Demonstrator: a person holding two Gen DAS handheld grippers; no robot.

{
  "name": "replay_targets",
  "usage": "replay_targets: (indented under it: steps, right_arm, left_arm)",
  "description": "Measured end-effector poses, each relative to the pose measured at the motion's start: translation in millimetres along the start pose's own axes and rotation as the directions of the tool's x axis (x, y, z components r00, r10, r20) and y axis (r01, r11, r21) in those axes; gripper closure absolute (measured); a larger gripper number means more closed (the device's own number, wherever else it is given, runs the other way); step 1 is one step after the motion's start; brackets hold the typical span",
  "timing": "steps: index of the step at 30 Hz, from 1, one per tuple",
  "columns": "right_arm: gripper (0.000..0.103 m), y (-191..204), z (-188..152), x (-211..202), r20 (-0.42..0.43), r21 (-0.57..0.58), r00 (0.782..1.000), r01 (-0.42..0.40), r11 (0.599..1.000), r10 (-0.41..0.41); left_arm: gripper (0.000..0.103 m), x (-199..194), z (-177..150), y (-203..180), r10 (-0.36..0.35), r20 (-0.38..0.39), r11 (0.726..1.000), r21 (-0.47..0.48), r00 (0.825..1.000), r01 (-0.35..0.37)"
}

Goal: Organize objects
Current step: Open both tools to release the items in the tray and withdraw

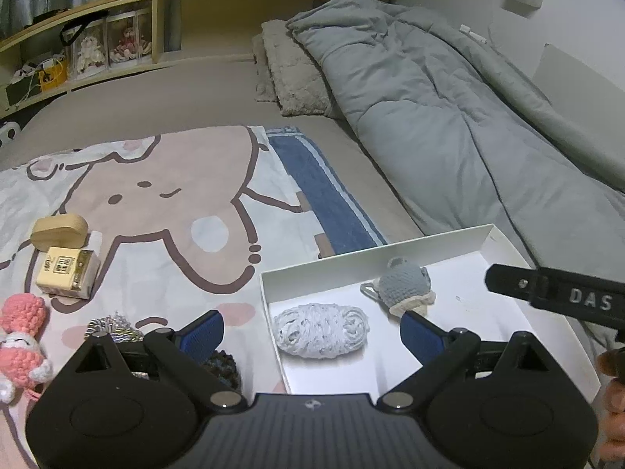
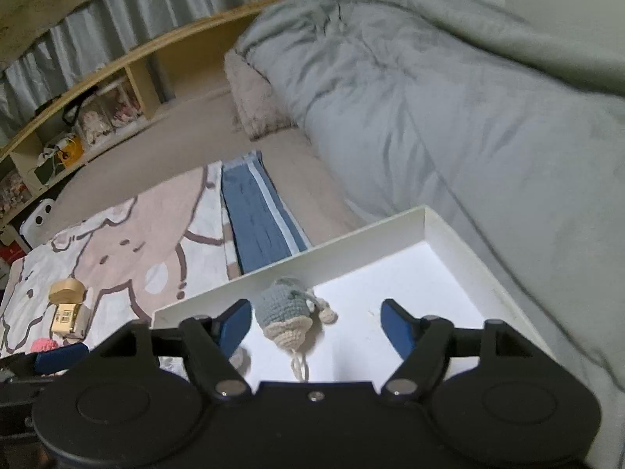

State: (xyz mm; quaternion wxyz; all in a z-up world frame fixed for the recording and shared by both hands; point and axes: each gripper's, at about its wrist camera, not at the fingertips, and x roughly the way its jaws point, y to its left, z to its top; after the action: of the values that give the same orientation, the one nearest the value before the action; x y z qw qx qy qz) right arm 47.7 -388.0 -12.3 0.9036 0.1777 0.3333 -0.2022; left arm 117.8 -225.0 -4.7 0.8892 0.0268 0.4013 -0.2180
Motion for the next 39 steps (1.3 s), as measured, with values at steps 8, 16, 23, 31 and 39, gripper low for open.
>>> replay_targets:
  steps: [8,16,23,31,39]
  right_arm:
    - [0.023,-3.7,-8.0,-24.5,-0.007,-0.040,0.998,0.058,0.998,-0.058]
    - [0.011,-5.0,-21.7,-52.5,0.000,-0.062,0.998,0.055,0.997,-0.055]
    - [0.003,-3.3,-32.3,-81.5,0.028,-0.094,0.998,0.063,0.994,-0.061]
    - [0.000,0.6,-46.3,-101.7,0.037,-0.128,0.997,0.069,0.989,-0.065]
    - [0.000,3.4,-55.0,-115.2,0.056,-0.109,0.996,0.073,0.991,-0.067]
  left_arm:
    - [0.006,-25.9,-7.6,2.2,-0.009,0.000,1.000,0.007,1.000,0.009]
    - [0.000,-53.3,-14.1,2.3,-0.002,0.030,0.999,0.037,1.000,0.001]
    - [0.000,-76.9,-23.8,3.4,0.005,0.062,0.998,0.062,0.998,-0.009]
    - [0.000,-100.4,-35.4,10.4,0.004,0.088,0.998,0.065,0.996,-0.009]
    - [0.000,-117.8,-48.0,19.0,-0.012,0.111,0.997,0.072,0.994,0.004]
